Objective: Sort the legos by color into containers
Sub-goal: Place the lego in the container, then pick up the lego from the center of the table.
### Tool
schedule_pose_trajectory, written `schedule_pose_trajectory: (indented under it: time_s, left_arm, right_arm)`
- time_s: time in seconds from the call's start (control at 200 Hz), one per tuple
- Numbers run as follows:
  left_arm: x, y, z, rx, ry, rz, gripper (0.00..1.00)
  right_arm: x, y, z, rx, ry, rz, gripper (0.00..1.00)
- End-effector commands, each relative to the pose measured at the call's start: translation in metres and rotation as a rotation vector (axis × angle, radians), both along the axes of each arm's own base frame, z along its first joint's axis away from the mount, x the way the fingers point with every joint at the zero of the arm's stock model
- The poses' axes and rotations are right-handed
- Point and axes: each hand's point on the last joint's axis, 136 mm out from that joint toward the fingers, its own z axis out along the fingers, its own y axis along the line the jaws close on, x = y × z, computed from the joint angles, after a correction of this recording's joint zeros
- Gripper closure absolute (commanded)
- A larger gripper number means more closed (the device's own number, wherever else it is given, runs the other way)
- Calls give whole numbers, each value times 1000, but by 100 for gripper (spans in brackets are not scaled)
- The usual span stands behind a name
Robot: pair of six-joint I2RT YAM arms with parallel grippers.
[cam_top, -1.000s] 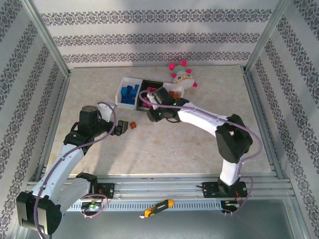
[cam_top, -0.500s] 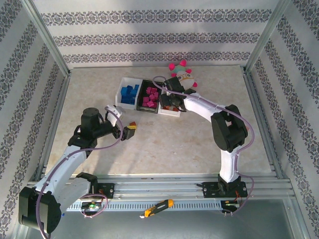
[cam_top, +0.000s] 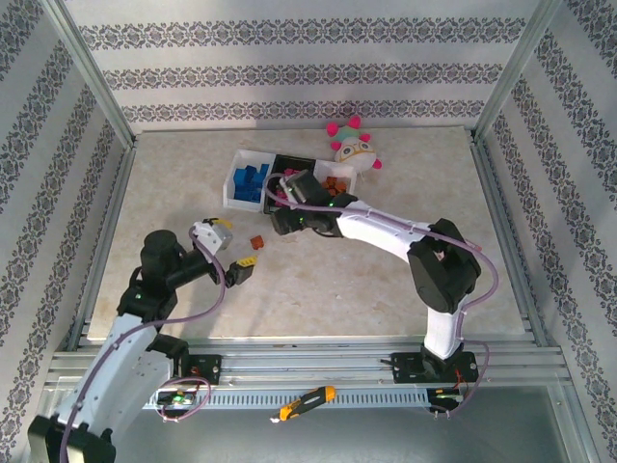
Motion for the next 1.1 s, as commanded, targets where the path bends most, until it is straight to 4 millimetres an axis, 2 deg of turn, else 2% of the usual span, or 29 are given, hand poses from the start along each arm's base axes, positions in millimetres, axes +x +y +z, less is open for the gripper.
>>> schedule_pose_trajectory:
  time_s: [0.0,0.26,0.485,0.665,0.73,0.879,1.094]
  left_arm:
    - [-17,8,-21,54,60,18,1]
    - [-33,17,-24,92,75,46,1]
    - [-39,19,-28,99,86,50,1]
    - [-39,20,-31,100,90,58,1]
    - [-39,20,-30,99,86,60,1]
    - [-37,21,-31,94,86,71,1]
    - [-32,21,-31,84,77,80,1]
  right_arm:
    - [-11,26,-10,37,56,45,27]
    - [-12,67,-45,20,118,128,26]
    - [-13,89,-64,8,152,177,25]
    - [-17,97,-80,-13,183,196,25]
    - [-16,98,-82,-19,191,192,30]
    - [-14,96,-80,-34,191,180,50]
    - [-13,85,-69,-43,176,152,66]
